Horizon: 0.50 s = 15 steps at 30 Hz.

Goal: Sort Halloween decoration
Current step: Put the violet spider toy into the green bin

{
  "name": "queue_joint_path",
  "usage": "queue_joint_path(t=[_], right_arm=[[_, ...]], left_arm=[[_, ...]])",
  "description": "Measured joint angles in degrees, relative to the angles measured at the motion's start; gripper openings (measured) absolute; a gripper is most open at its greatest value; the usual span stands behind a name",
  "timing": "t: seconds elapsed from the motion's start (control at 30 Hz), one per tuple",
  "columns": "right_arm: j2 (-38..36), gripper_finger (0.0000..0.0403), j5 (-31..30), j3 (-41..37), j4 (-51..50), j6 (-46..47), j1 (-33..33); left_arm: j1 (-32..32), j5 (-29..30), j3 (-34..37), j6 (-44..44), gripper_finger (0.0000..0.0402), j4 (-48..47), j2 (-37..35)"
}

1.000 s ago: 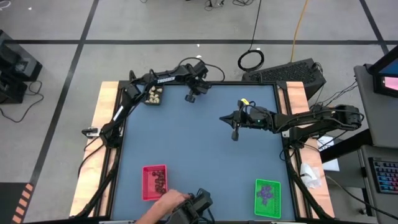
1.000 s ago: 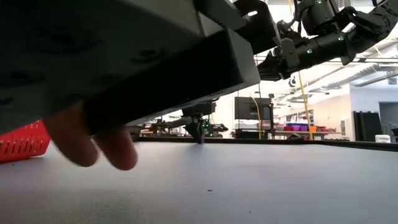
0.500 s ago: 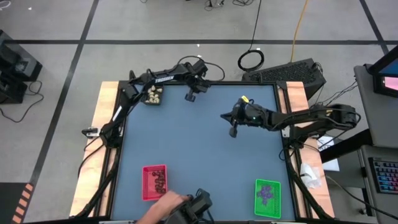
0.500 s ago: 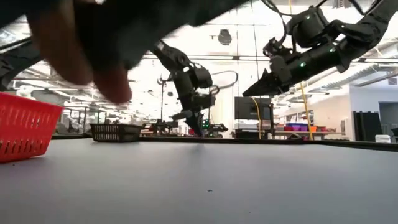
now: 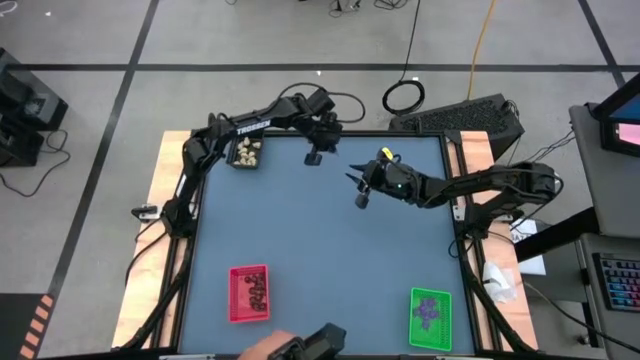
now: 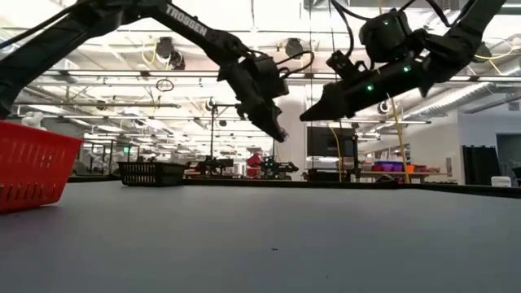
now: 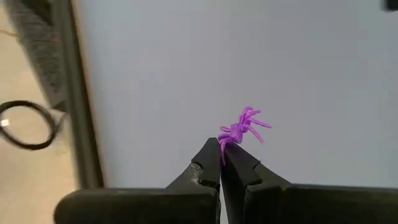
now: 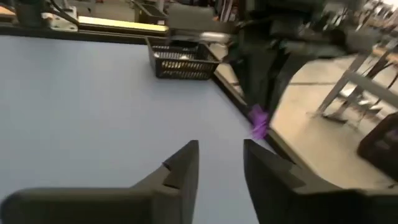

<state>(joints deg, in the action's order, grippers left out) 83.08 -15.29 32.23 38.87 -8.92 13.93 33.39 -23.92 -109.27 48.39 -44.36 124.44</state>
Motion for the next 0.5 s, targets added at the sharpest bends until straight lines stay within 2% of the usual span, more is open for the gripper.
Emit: queue_joint_path(t=[0.2, 0.5], right_arm=[[-0.5, 0.0143, -1.2, 1.2, -0.5, -4.4, 0.1], [-3.0, 0.0144, -1.2, 1.2, -2.1, -5.5, 0.7]], left_arm=[[-0.6, -2.7, 0.0, -0.1, 0.0, -1.8, -0.2], [-1.1, -8.7, 0.0, -3.1, 0.0, -2.7, -0.7]])
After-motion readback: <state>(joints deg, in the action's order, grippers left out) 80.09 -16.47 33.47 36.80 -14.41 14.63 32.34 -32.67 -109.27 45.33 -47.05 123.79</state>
